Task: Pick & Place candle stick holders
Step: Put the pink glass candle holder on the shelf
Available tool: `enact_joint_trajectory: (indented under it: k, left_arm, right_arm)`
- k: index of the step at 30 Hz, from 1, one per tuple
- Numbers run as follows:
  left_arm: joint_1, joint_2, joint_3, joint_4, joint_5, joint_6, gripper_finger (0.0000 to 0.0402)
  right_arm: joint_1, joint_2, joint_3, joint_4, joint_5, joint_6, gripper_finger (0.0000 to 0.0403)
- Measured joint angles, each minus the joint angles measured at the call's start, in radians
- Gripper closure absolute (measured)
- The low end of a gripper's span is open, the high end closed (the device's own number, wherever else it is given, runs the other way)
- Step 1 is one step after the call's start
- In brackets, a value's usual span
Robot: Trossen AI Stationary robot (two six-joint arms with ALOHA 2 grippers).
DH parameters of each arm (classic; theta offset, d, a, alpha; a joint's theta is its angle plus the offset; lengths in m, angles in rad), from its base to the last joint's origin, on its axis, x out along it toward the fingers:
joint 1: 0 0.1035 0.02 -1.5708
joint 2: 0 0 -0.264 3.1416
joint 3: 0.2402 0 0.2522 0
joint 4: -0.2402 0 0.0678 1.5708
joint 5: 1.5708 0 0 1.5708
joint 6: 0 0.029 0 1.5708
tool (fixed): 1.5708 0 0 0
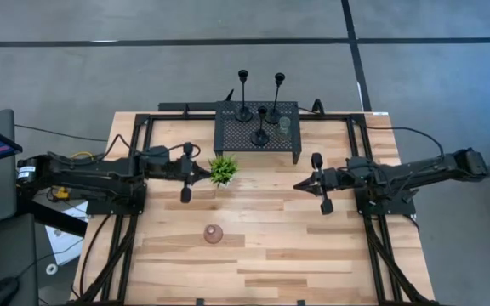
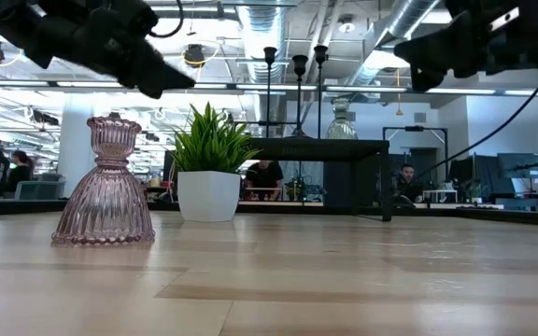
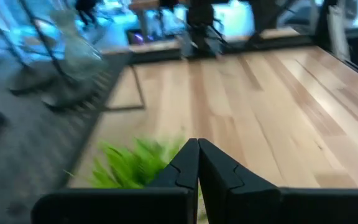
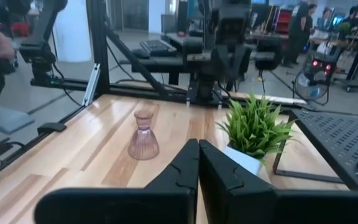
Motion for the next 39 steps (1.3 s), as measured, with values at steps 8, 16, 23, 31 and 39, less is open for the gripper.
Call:
enact_joint_trajectory:
  k: [8,16,23,31,39]
  left_arm:
    - [-0.010,0.001,-0.125,0.019,0.119,-0.043,0.0394]
    - [-0.119,-0.003,-0.240,0.051,0.184,-0.048,0.0396]
    - [-0.188,-0.003,-0.322,0.193,0.183,0.003,0.0395]
    - [-0.234,-0.001,-0.357,0.223,0.181,-0.068,0.0394]
    - [-0.288,0.009,-0.357,0.226,0.181,-0.008,0.0392]
  right_arm:
    - [0.000,0.000,-0.026,0.040,0.000,0.002,0.0402]
    - [0.000,0.000,-0.026,0.038,0.000,0.002,0.0402]
    - [0.000,0.000,-0.026,0.038,0.004,0.017,0.0402]
    - [0.000,0.000,-0.026,0.038,0.007,0.041,0.0402]
    - [0.000,0.000,-0.026,0.038,0.008,0.054,0.0402]
